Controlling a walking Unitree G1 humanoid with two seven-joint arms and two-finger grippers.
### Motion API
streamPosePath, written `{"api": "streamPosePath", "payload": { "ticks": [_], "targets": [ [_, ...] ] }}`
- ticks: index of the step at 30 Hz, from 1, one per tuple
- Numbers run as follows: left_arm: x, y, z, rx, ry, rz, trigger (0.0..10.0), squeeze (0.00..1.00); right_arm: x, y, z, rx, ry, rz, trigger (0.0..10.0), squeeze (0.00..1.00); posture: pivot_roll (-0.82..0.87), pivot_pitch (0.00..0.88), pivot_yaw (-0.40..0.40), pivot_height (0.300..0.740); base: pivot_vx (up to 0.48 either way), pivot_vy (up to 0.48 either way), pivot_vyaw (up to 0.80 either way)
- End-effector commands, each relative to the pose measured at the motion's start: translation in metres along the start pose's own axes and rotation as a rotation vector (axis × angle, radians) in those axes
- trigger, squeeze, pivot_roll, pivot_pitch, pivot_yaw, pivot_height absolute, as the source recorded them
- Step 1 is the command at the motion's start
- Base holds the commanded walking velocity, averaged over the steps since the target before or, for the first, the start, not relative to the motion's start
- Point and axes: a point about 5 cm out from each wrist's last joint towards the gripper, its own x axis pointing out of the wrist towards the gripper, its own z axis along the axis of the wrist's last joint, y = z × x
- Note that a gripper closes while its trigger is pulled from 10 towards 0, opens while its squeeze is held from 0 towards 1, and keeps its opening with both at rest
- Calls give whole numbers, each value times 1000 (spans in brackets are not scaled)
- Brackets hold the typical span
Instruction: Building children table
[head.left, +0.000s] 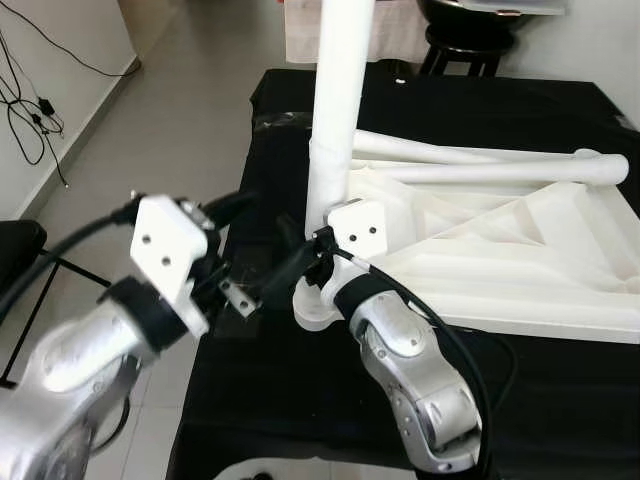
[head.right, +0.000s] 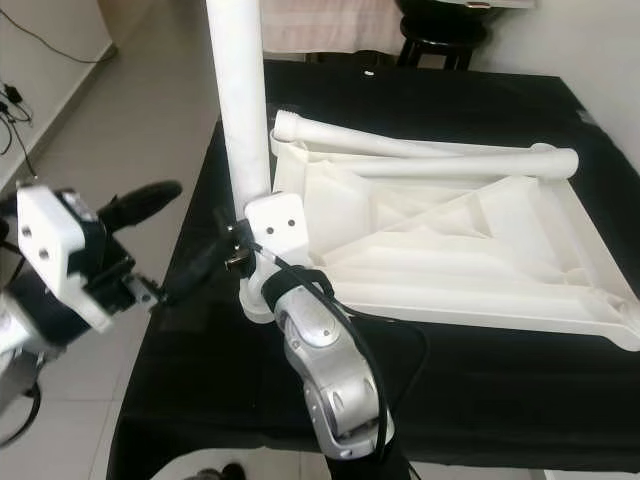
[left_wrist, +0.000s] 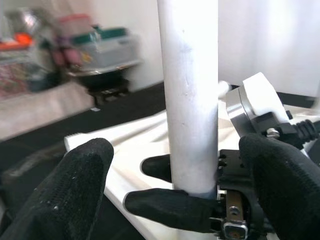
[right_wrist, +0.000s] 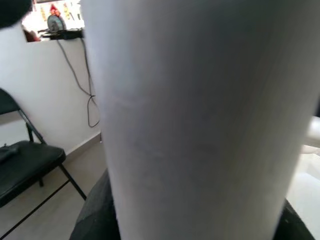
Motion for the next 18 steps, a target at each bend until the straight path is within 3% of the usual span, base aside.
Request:
{"api": "streamPosePath", "payload": {
  "ticks": [1, 3, 5, 8, 13, 18],
  "targets": [
    [11, -2, 13, -21, -61, -86, 10000, 0, -1, 3, -32, 13, 152, -9, 10000, 0, 68, 174, -4, 740, 0, 0, 0],
    [17, 0, 17, -34, -68, -106, 10000, 0, -1, 5, -32, 18, 149, -4, 10000, 0, 67, 173, -3, 740, 0, 0, 0],
    [39, 8, 22, 16, -62, -151, 10000, 0, 1, 10, -30, 35, 140, 10, 10000, 0, 66, 169, -4, 740, 0, 0, 0],
    [45, 11, 23, 35, -55, -160, 10000, 0, 1, 11, -29, 40, 138, 14, 10000, 0, 65, 168, -3, 740, 0, 0, 0],
    [83, 26, 35, 42, -64, -200, 10000, 0, 3, 18, -28, 54, 128, 34, 10000, 0, 64, 163, 7, 740, 0, 0, 0],
    [91, 27, 36, 44, -53, -214, 10000, 0, 3, 18, -27, 57, 124, 34, 10000, 0, 63, 164, 7, 740, 0, 0, 0]
  ]
}}
